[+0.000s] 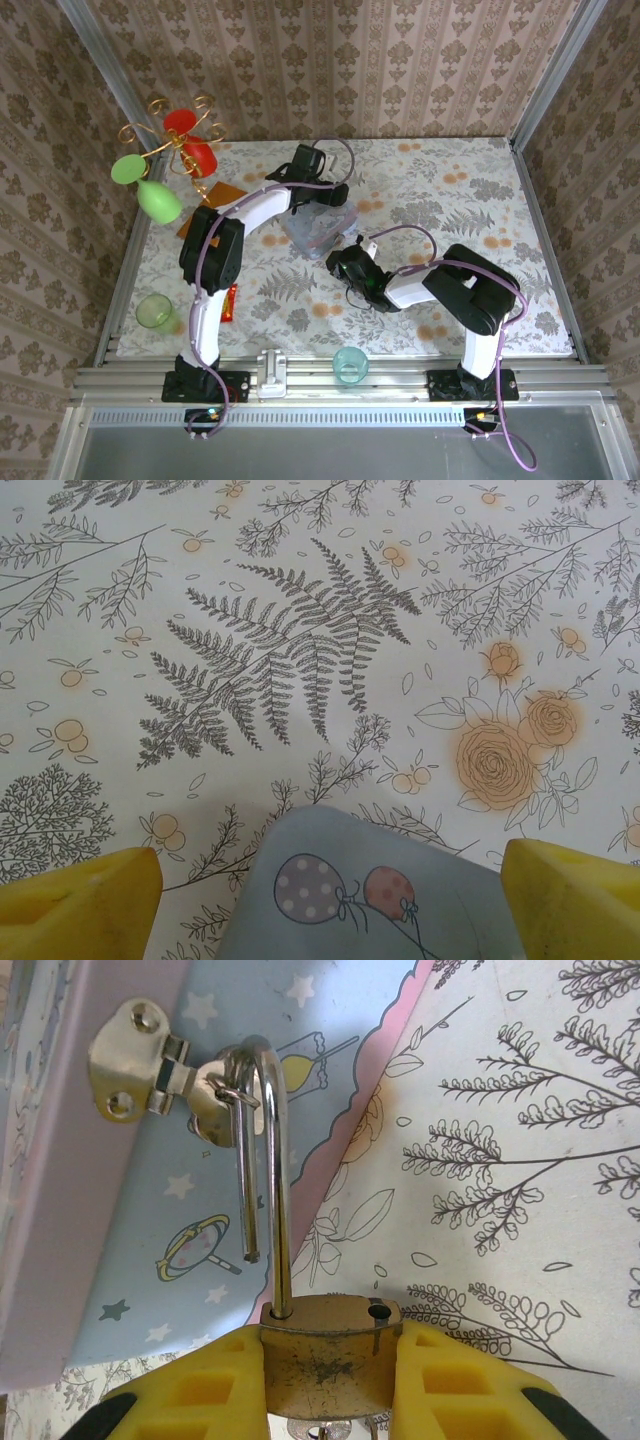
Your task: Unlock a padlock with a key
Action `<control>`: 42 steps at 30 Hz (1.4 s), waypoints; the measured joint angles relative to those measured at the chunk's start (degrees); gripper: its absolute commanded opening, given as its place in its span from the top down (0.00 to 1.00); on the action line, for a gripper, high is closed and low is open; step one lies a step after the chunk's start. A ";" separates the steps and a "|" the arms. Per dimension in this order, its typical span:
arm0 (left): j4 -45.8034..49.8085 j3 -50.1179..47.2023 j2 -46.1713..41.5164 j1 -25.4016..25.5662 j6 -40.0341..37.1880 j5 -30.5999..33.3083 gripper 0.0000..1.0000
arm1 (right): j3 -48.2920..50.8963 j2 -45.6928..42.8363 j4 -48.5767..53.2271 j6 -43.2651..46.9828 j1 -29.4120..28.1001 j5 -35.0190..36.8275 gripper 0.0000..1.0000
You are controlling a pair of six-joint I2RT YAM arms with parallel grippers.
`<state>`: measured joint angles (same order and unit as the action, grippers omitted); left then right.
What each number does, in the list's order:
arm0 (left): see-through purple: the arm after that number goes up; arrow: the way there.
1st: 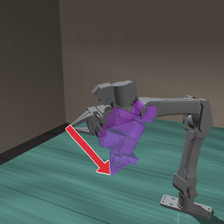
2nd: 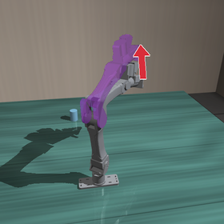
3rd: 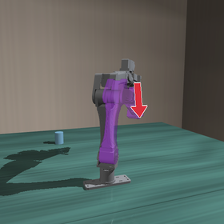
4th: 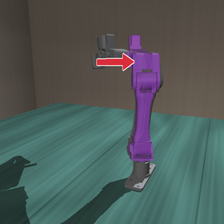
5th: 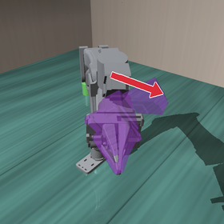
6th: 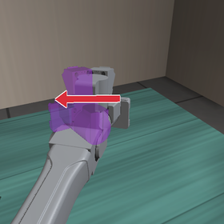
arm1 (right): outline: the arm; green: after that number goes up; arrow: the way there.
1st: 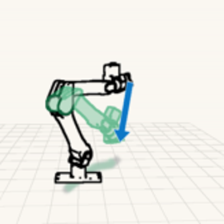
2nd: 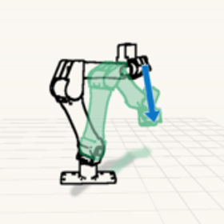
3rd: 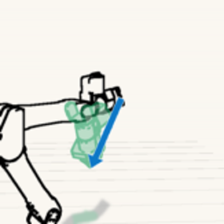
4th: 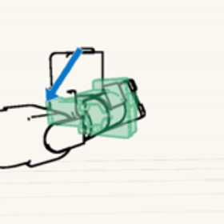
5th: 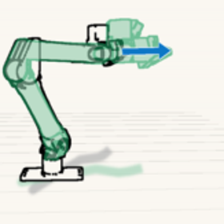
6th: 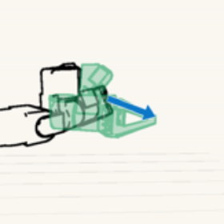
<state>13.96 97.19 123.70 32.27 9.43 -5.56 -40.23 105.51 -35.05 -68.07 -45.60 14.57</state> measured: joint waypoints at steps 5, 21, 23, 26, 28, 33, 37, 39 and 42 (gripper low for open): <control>0.70 1.20 1.20 0.63 0.46 0.24 0.12 | 0.24 0.00 -0.59 0.39 0.00 -0.02 0.77; -16.46 -7.21 0.94 3.89 -0.46 6.88 0.34 | 2.95 1.51 -9.35 -1.62 1.49 -1.70 0.76; -19.34 -9.14 0.42 4.11 -0.90 7.39 0.35 | 3.06 1.40 -9.40 -1.57 1.49 -1.53 0.77; -23.54 -11.82 -0.13 4.52 -1.84 8.33 0.38 | 3.15 0.79 -8.35 -1.05 1.70 -1.03 0.77; -26.62 -14.12 -0.76 4.94 -2.38 8.83 0.35 | 3.28 0.22 -7.17 -0.70 2.23 -0.04 0.77; -33.73 -19.80 -2.58 6.16 -3.72 10.14 0.37 | 3.28 -0.83 -4.72 -0.48 3.30 0.72 0.77; -35.50 -20.74 -2.71 6.27 -4.33 10.08 0.39 | 3.34 -1.90 -2.40 0.39 4.15 0.59 0.76; -36.20 -21.14 -2.73 6.34 -4.57 9.90 0.40 | 3.48 -2.40 -1.55 0.76 4.70 0.57 0.76; -37.24 -21.84 -2.93 6.45 -4.92 9.62 0.40 | 4.09 -2.93 -1.53 0.98 5.27 0.46 0.76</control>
<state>-23.29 75.35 120.77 38.72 4.51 4.05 -36.14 102.59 -36.58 -67.09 -40.34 15.03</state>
